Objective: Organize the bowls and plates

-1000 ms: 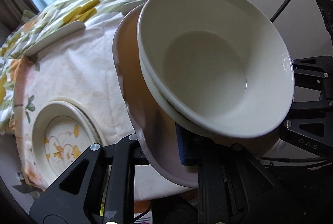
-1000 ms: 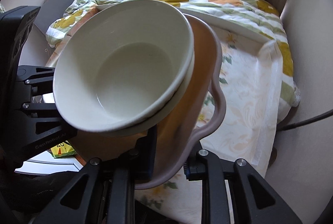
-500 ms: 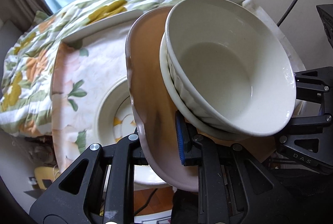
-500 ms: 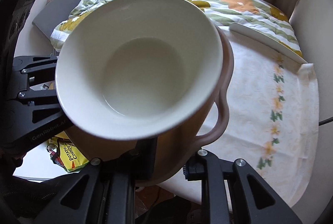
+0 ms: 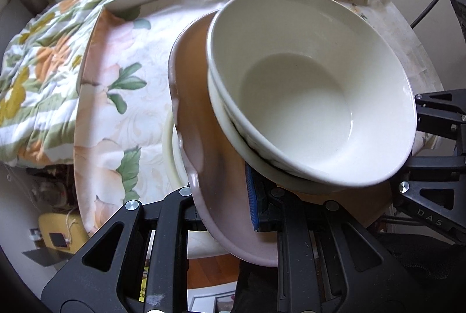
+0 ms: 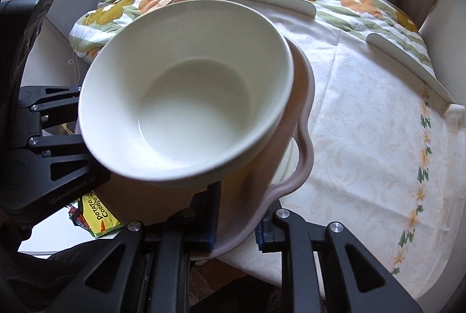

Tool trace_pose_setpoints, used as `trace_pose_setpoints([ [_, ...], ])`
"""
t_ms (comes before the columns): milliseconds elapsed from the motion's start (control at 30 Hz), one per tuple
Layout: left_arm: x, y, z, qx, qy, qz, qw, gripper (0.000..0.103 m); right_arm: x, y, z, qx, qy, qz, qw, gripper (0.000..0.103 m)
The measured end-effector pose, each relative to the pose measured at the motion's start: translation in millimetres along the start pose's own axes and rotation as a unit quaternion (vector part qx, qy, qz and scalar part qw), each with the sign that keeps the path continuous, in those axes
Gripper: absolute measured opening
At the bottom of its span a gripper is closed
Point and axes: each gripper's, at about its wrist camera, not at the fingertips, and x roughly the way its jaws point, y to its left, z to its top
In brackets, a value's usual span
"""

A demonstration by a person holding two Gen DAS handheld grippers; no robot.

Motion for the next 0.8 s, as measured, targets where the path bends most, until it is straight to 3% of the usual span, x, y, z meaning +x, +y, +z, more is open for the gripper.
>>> trace_pose_setpoints([
  [367,20.7,11.3,-7.9,-0.004,0.012,-0.023,0.9997,0.014,14.9,8.1,-2.1,0.013,0.007,-0.024,1.0,0.018],
  [800,25.1,7.7,0.7,0.023,0.036,-0.006,0.9991,0.014,15.9,5.3,-3.3,0.034,0.007,-0.022,0.999,0.018],
])
